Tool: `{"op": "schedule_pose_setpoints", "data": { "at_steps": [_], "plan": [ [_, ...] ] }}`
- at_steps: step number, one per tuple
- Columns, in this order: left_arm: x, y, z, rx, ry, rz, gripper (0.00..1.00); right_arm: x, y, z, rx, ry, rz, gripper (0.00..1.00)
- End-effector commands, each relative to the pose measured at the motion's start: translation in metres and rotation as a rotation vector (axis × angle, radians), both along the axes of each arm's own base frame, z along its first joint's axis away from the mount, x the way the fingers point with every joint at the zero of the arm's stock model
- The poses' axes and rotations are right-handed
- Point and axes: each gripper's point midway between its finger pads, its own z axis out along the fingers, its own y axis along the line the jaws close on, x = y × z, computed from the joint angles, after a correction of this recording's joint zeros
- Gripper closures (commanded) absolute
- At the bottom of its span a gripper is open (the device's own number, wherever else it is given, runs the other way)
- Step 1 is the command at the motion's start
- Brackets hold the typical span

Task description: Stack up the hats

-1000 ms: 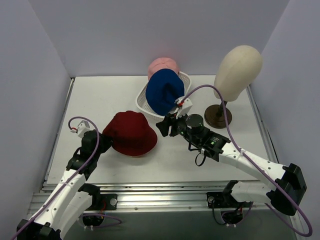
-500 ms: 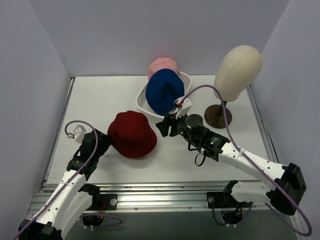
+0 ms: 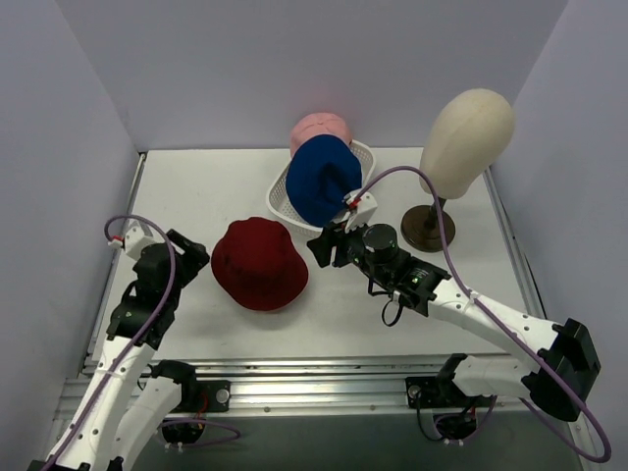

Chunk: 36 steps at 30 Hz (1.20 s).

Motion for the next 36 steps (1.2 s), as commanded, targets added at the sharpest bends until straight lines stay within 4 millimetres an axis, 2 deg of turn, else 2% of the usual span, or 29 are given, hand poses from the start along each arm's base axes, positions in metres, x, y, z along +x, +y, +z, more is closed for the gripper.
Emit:
{"op": "schedule_pose_setpoints", "data": {
  "at_steps": [1,2,3,5,6,7,8,9,10,11,12,13,14,16,17,19,20,21,25,27,31,36],
  "plan": [
    [0.0,-0.005,0.075,0.102,-0.138,-0.128,0.21,0.013,-0.005,0.005,-0.021,-0.023,-0.073,0.46],
    [0.0,-0.009,0.085,0.098,-0.159,-0.154,0.18,0.018,-0.007,0.003,-0.037,-0.018,-0.102,0.46],
    [0.0,-0.014,0.098,0.092,-0.194,-0.186,0.06,0.027,-0.015,0.01,-0.048,-0.028,-0.172,0.46],
    [-0.002,-0.03,0.122,0.074,-0.257,-0.279,0.06,0.039,-0.021,0.013,-0.075,-0.044,-0.239,0.46],
    [-0.001,-0.035,0.131,0.069,-0.286,-0.308,0.06,0.05,-0.03,0.024,-0.084,-0.067,-0.313,0.46],
    [-0.002,-0.044,0.137,0.064,-0.304,-0.361,0.06,0.058,-0.034,0.027,-0.098,-0.073,-0.343,0.46],
    [-0.002,-0.048,0.145,0.062,-0.325,-0.384,0.06,0.071,-0.039,0.019,-0.143,-0.064,-0.375,0.46],
    [-0.002,-0.051,0.15,0.064,-0.343,-0.402,0.06,0.081,-0.04,0.033,-0.142,-0.074,-0.392,0.47],
    [-0.003,-0.053,0.154,0.071,-0.352,-0.419,0.06,0.089,-0.041,0.034,-0.157,-0.072,-0.398,0.47],
    [-0.004,-0.056,0.159,0.074,-0.364,-0.439,0.06,0.099,-0.041,0.026,-0.197,-0.065,-0.406,0.47],
    [-0.005,-0.056,0.161,0.081,-0.371,-0.447,0.06,0.111,-0.052,0.026,-0.218,-0.057,-0.433,0.48],
    [-0.005,-0.056,0.161,0.097,-0.376,-0.454,0.06,0.121,-0.053,0.037,-0.209,-0.068,-0.444,0.48],
    [-0.006,-0.055,0.16,0.103,-0.378,-0.449,0.06,0.13,-0.056,0.028,-0.242,-0.055,-0.448,0.49],
    [-0.007,-0.055,0.158,0.093,-0.386,-0.445,0.06,0.147,-0.069,0.026,-0.269,-0.052,-0.471,0.49],
    [-0.009,-0.057,0.159,0.085,-0.404,-0.454,0.06,0.156,-0.069,0.024,-0.282,-0.049,-0.472,0.5],
    [-0.008,-0.063,0.15,0.06,-0.414,-0.477,0.06,0.167,-0.077,0.018,-0.325,-0.04,-0.473,0.5],
    [-0.01,-0.063,0.147,0.055,-0.422,-0.478,0.06,0.172,-0.072,0.013,-0.333,-0.035,-0.442,0.5],
    [-0.007,-0.063,0.136,0.054,-0.408,-0.476,0.06,0.175,-0.071,0.01,-0.353,-0.039,-0.42,0.5],
    [-0.006,-0.063,0.125,0.042,-0.403,-0.471,0.06,0.191,-0.071,-0.007,-0.395,-0.03,-0.378,0.51],
    [-0.006,-0.063,0.127,0.038,-0.42,-0.467,0.06,0.198,-0.068,-0.017,-0.395,-0.013,-0.337,0.51],
    [-0.011,-0.06,0.124,0.033,-0.453,-0.45,0.06,0.213,-0.077,-0.034,-0.417,0.0,-0.344,0.51],
    [-0.016,-0.057,0.126,0.033,-0.489,-0.437,0.06,0.229,-0.081,-0.043,-0.44,0.007,-0.348,0.55]
  ]
}}
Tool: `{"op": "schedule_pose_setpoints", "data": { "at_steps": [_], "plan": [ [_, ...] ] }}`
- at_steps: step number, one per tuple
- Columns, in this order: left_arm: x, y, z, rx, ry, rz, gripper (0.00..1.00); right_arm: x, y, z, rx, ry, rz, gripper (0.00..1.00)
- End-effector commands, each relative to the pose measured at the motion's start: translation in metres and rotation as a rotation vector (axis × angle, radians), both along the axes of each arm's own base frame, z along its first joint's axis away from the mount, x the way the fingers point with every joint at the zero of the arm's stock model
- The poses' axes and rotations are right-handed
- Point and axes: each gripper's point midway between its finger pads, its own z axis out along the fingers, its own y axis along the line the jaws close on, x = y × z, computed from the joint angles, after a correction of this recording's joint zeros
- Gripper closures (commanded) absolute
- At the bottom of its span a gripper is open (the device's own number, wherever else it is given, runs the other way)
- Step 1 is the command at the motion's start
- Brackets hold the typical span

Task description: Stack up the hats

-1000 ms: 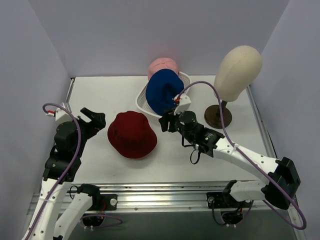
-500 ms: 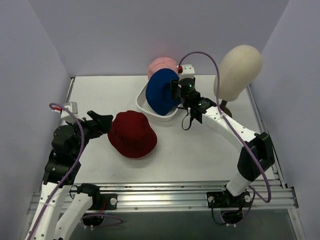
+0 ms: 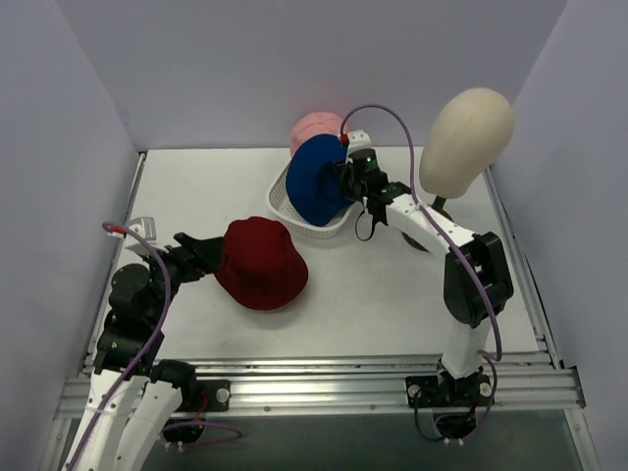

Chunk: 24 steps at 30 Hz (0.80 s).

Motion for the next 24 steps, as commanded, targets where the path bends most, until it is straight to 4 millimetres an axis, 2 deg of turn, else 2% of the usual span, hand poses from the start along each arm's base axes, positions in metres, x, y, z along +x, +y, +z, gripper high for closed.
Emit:
{"op": "schedule_pose_setpoints", "data": {
  "at_steps": [1,7,9,14,16,17,19,21,23,24],
  "plan": [
    [0.003,0.006,0.025,-0.029,-0.095,0.033,0.06,0.02,0.001,0.018,-0.001,-0.058,0.012,0.55],
    [0.006,0.004,0.022,-0.023,-0.081,0.027,0.06,0.029,0.001,0.022,-0.02,-0.078,0.023,0.63],
    [0.006,0.004,0.022,-0.023,-0.078,0.025,0.06,0.03,0.002,0.026,-0.016,-0.09,0.027,0.68],
    [0.005,0.004,0.021,-0.021,-0.078,0.027,0.06,0.031,0.011,0.027,0.01,-0.1,0.075,0.75],
    [0.005,0.005,0.021,-0.021,-0.078,0.03,0.06,0.032,0.013,0.023,0.017,-0.089,0.086,0.8],
    [0.005,0.005,0.021,-0.021,-0.08,0.03,0.06,0.033,0.012,0.023,0.018,-0.092,0.085,0.87],
    [0.005,0.005,0.021,-0.019,-0.079,0.031,0.06,0.034,0.012,0.022,0.012,-0.084,0.086,0.94],
    [0.005,0.006,0.02,-0.018,-0.076,0.033,0.06,0.036,0.012,0.033,0.012,-0.098,0.084,1.0],
    [0.005,0.005,0.021,-0.019,-0.077,0.031,0.06,0.034,0.009,0.044,0.009,-0.098,0.077,1.0],
    [0.005,0.004,0.022,-0.024,-0.079,0.027,0.06,0.035,0.009,0.06,0.018,-0.119,0.075,1.0]
  ]
}}
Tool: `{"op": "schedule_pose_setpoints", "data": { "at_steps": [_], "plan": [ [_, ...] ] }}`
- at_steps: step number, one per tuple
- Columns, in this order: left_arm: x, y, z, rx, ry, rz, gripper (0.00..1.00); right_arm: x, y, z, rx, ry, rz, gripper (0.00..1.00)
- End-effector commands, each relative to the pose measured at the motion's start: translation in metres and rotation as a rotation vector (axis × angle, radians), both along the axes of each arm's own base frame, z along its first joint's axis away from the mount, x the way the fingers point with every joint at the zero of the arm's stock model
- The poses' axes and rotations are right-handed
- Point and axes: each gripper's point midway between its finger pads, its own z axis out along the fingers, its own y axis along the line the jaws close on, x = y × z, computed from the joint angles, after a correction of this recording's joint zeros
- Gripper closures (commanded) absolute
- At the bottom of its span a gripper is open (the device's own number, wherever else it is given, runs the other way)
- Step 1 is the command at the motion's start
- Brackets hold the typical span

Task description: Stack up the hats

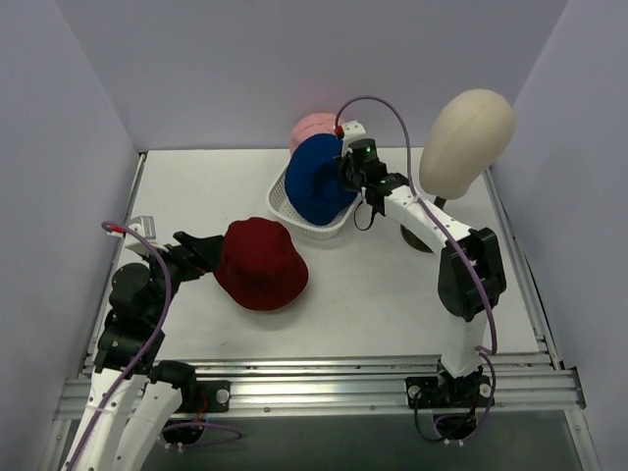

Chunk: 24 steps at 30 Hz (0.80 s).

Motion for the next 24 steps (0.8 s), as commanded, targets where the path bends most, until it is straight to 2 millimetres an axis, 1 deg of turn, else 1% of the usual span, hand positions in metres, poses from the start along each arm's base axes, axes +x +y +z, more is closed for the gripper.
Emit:
{"op": "schedule_pose_setpoints", "data": {
  "at_steps": [1,2,3,4,5,6,7,8,9,10,11,12,13,15,16,18,19,20,21,22,23,24],
  "plan": [
    [0.002,0.002,0.019,-0.023,-0.061,0.01,0.06,0.006,-0.002,0.066,0.038,-0.098,-0.004,1.0],
    [0.001,0.002,0.028,-0.026,-0.074,0.01,0.06,0.004,-0.002,0.077,0.052,-0.108,-0.008,1.0],
    [0.001,0.002,0.031,-0.025,-0.074,0.009,0.06,-0.001,-0.004,0.094,0.068,-0.128,-0.009,1.0],
    [0.001,0.002,0.03,-0.018,-0.06,0.009,0.06,-0.004,-0.003,0.107,0.083,-0.137,-0.003,1.0],
    [0.001,0.002,0.037,-0.02,-0.069,0.009,0.06,-0.01,-0.003,0.112,0.089,-0.127,0.001,1.0],
    [0.001,0.002,0.038,-0.019,-0.065,0.009,0.06,-0.015,0.0,0.119,0.094,-0.131,0.012,1.0],
    [0.003,0.002,0.037,-0.017,-0.054,0.009,0.06,-0.022,0.0,0.134,0.1,-0.143,0.019,1.0],
    [0.002,-0.003,0.037,-0.015,-0.048,-0.018,0.06,-0.027,0.001,0.14,0.101,-0.148,0.022,1.0],
    [0.001,-0.004,0.04,-0.016,-0.048,-0.021,0.06,-0.034,0.007,0.148,0.099,-0.158,0.037,1.0],
    [0.002,-0.004,0.036,-0.012,-0.032,-0.024,0.06,-0.042,0.007,0.156,0.095,-0.163,0.041,1.0],
    [0.003,-0.005,0.036,-0.01,-0.027,-0.026,0.06,-0.047,0.008,0.168,0.097,-0.18,0.042,1.0],
    [0.003,-0.005,0.037,-0.008,-0.026,-0.026,0.06,-0.054,0.009,0.179,0.103,-0.196,0.051,1.0],
    [0.003,-0.005,0.035,-0.004,-0.013,-0.028,0.06,-0.063,0.014,0.183,0.097,-0.186,0.065,1.0],
    [0.002,-0.006,0.039,0.001,-0.008,-0.036,0.06,-0.078,0.017,0.209,0.11,-0.225,0.075,1.0],
    [0.001,-0.006,0.042,0.002,-0.01,-0.04,0.06,-0.089,0.024,0.212,0.103,-0.215,0.101,1.0],
    [-0.001,-0.009,0.046,0.012,-0.009,-0.058,0.06,-0.107,0.029,0.237,0.127,-0.246,0.133,1.0],
    [-0.003,-0.011,0.052,0.014,-0.006,-0.075,0.06,-0.115,0.03,0.238,0.119,-0.233,0.146,1.0],
    [-0.003,-0.012,0.054,0.017,-0.003,-0.085,0.06,-0.125,0.038,0.241,0.123,-0.232,0.173,1.0],
    [-0.004,-0.014,0.055,0.019,0.004,-0.094,0.06,-0.134,0.038,0.253,0.137,-0.245,0.184,1.0],
    [-0.005,-0.018,0.054,0.021,0.02,-0.122,0.06,-0.142,0.04,0.252,0.132,-0.234,0.199,1.0],
    [-0.006,-0.02,0.061,0.02,0.014,-0.133,0.06,-0.152,0.047,0.256,0.14,-0.233,0.225,1.0],
    [-0.006,-0.022,0.062,0.017,0.018,-0.143,0.06,-0.162,0.049,0.262,0.152,-0.241,0.244,1.0]
  ]
}}
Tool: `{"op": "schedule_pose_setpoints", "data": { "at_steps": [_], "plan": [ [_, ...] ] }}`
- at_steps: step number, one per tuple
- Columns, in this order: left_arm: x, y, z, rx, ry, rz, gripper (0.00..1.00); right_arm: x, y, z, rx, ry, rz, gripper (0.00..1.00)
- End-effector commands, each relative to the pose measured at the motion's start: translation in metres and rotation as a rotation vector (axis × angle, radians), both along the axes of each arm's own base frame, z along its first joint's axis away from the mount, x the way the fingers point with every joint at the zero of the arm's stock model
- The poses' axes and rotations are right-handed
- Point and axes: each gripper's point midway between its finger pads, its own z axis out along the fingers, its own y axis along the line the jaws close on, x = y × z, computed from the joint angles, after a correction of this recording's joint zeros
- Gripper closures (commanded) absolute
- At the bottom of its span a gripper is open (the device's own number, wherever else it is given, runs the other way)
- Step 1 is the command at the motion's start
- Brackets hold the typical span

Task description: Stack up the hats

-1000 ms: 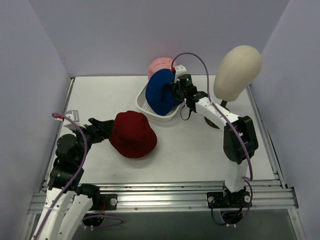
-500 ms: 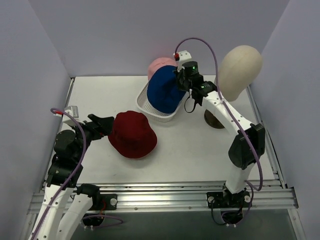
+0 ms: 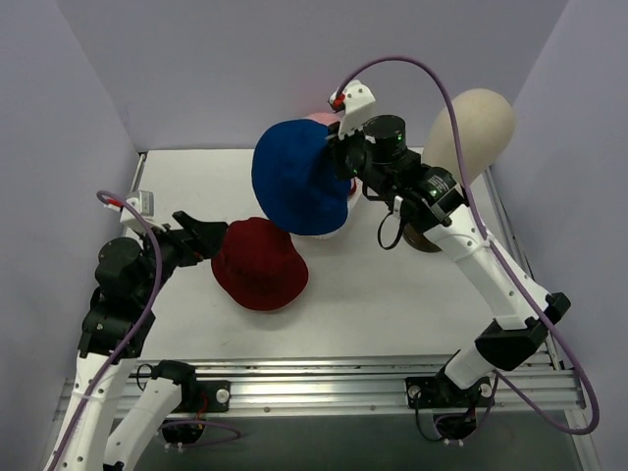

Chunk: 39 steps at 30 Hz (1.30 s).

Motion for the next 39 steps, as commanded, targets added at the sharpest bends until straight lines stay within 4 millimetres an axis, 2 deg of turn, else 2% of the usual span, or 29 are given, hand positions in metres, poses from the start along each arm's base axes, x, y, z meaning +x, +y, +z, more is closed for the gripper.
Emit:
{"op": "schedule_pose_setpoints", "data": {
  "at_steps": [1,2,4,9,13,18,26,30,34,39],
  "plan": [
    [-0.007,-0.01,0.018,0.003,-0.008,-0.072,0.06,-0.035,-0.003,0.024,0.006,-0.017,0.048,1.0],
    [-0.008,-0.01,0.022,0.003,-0.013,-0.077,0.06,-0.048,0.007,0.028,0.013,-0.021,0.088,1.0],
    [-0.01,-0.011,0.027,0.003,-0.024,-0.085,0.06,-0.063,0.015,0.034,0.021,-0.025,0.123,1.0],
    [-0.022,-0.01,0.041,-0.002,-0.057,-0.097,0.06,-0.103,0.05,0.032,0.009,-0.023,0.223,1.0],
    [-0.024,-0.01,0.039,0.015,-0.017,-0.1,0.06,-0.114,0.066,0.021,-0.026,-0.018,0.232,1.0],
    [-0.025,-0.001,0.031,0.03,0.007,-0.051,0.06,-0.111,0.085,0.0,-0.061,-0.001,0.24,1.0],
    [-0.02,0.047,0.013,0.095,0.074,0.213,0.06,-0.099,0.109,-0.031,-0.128,0.03,0.245,1.0],
    [-0.011,0.045,0.005,0.078,0.093,0.219,0.06,-0.097,0.126,-0.048,-0.14,0.053,0.277,1.0],
    [0.001,0.028,-0.007,0.043,0.128,0.155,0.06,-0.092,0.137,-0.065,-0.167,0.082,0.288,1.0],
    [0.012,0.019,-0.019,-0.01,0.166,0.106,0.06,-0.089,0.147,-0.087,-0.199,0.113,0.3,1.0]
  ]
}}
